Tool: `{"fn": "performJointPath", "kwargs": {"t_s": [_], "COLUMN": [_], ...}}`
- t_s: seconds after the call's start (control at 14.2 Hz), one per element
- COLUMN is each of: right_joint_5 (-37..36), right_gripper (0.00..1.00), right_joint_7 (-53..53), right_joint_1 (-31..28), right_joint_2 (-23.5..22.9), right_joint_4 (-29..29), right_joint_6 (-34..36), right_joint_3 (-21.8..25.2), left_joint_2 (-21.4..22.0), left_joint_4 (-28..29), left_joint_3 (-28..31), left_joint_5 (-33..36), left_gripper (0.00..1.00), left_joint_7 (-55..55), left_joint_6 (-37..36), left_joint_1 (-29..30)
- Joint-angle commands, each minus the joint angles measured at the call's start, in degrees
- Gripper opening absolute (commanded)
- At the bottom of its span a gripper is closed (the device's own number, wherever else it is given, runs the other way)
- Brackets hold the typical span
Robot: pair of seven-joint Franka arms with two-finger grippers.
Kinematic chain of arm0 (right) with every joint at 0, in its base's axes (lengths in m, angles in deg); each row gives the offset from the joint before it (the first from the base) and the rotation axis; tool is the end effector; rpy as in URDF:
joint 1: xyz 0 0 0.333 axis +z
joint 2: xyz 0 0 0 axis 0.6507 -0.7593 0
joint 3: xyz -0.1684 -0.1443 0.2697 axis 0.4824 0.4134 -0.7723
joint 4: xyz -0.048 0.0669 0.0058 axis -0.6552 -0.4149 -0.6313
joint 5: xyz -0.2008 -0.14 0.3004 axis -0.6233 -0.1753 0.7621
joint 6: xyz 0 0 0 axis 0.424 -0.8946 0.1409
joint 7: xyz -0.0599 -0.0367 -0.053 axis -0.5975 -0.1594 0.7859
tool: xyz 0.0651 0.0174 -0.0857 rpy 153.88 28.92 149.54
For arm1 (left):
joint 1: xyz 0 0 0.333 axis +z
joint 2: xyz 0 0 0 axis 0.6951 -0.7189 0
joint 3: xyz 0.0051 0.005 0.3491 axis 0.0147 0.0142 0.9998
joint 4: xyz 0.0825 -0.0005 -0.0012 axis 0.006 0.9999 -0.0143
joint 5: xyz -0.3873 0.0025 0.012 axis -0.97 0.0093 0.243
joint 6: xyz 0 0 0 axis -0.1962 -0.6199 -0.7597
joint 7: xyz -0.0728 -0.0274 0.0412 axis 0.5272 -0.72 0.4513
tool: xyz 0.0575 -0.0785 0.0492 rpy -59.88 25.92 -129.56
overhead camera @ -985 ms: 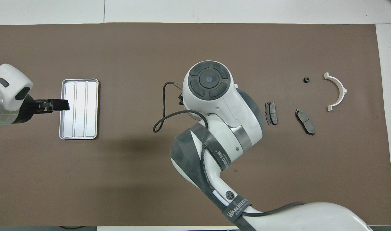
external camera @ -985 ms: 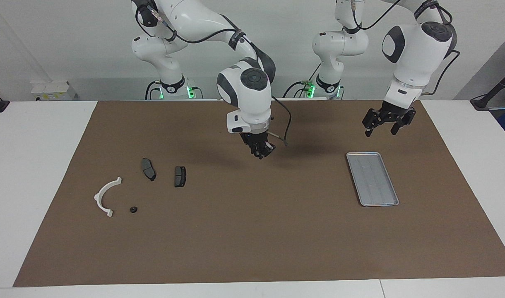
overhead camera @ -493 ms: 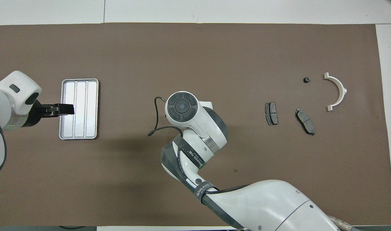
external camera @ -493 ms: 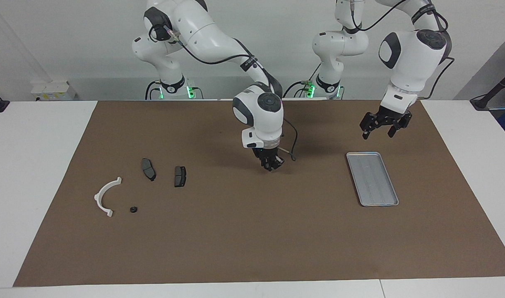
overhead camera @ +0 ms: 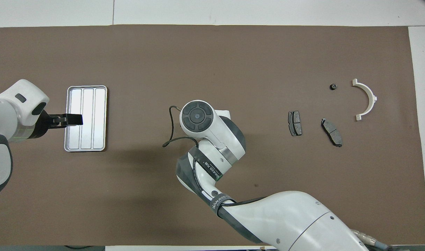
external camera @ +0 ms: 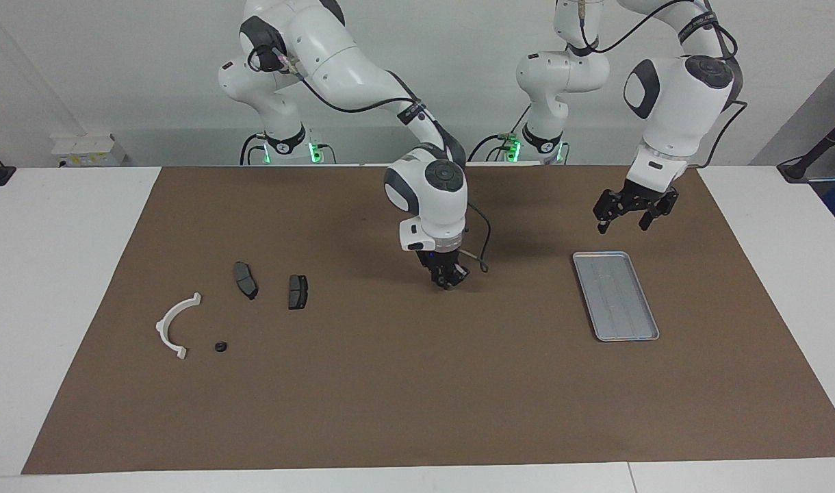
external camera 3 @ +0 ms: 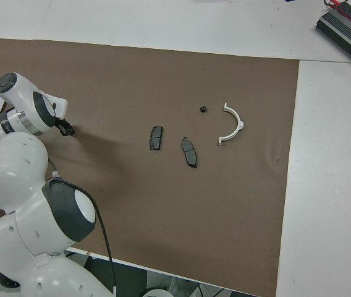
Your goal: Pick bearing gear from pile to tray
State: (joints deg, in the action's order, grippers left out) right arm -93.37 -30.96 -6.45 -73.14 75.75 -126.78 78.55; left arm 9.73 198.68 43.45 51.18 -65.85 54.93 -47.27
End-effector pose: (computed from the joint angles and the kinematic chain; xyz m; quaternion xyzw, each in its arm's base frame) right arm 0.5606 0.4418 0.3238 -0.9324 0.3600 -0.0169 0.0284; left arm 0.5099 -0.0385 0.5196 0.9978 0.0110 0.0643 0.0134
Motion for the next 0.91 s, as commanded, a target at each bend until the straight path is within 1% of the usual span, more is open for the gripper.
{"fn": "performJointPath", "kwargs": {"t_s": [0.0,0.07,0.14,0.35,0.42,0.56,0.63,0.7,0.77,0.84], "right_joint_5": [-1.03,-1.03,-1.12,-1.65,-1.56,-1.39,-0.95,-0.77,-0.86,-0.86], "right_gripper": [0.52,0.85,1.0,1.0,1.0,1.0,1.0,1.0,1.0,1.0], "right_joint_7": [-1.34,-1.34,-1.34,-1.17,-0.73,1.54,5.74,10.83,15.84,22.41], "right_joint_1": [-0.22,-0.31,-0.14,-0.75,-1.97,-5.65,-7.24,-8.82,-10.84,-12.95], "right_joint_2": [0.3,0.39,0.39,1.0,1.44,3.1,4.77,6.44,7.85,9.08], "right_joint_4": [0.89,0.72,0.37,-2.52,-4.36,-7.01,-7.19,-7.19,-7.19,-7.19], "right_joint_6": [-1.1,-0.4,0.22,4.95,7.75,13.03,15.06,17.25,19.62,21.73], "right_joint_3": [-0.04,0.04,0.22,0.4,0.4,-0.04,-0.13,-0.13,-0.13,-0.13], "left_joint_2": [0.23,0.23,0.23,-0.12,-0.38,-0.74,-1.17,-1.61,-3.01,-5.89], "left_joint_4": [0.88,0.79,0.88,0.79,0.79,0.35,-0.08,-0.87,-2.97,-6.9], "left_joint_3": [-0.12,-0.12,-0.12,-0.12,-0.12,-0.12,-0.12,-0.29,-0.3,-0.47], "left_joint_5": [0.43,0.43,0.43,0.43,0.43,0.78,0.78,0.78,1.74,4.88], "left_gripper": [0.97,0.97,0.97,0.97,0.97,0.97,0.97,0.97,0.97,0.97], "left_joint_7": [-1.19,-1.71,-1.8,-2.41,-5.2,-10.4,-11.11,-13.47,-18.89,-24.42], "left_joint_6": [1.43,1.6,1.6,2.13,2.22,2.05,1.43,0.47,-1.63,-4.17], "left_joint_1": [-0.27,-0.45,-0.45,-0.54,-0.97,-5.0,-6.5,-9.82,-13.07,-15.89]}}
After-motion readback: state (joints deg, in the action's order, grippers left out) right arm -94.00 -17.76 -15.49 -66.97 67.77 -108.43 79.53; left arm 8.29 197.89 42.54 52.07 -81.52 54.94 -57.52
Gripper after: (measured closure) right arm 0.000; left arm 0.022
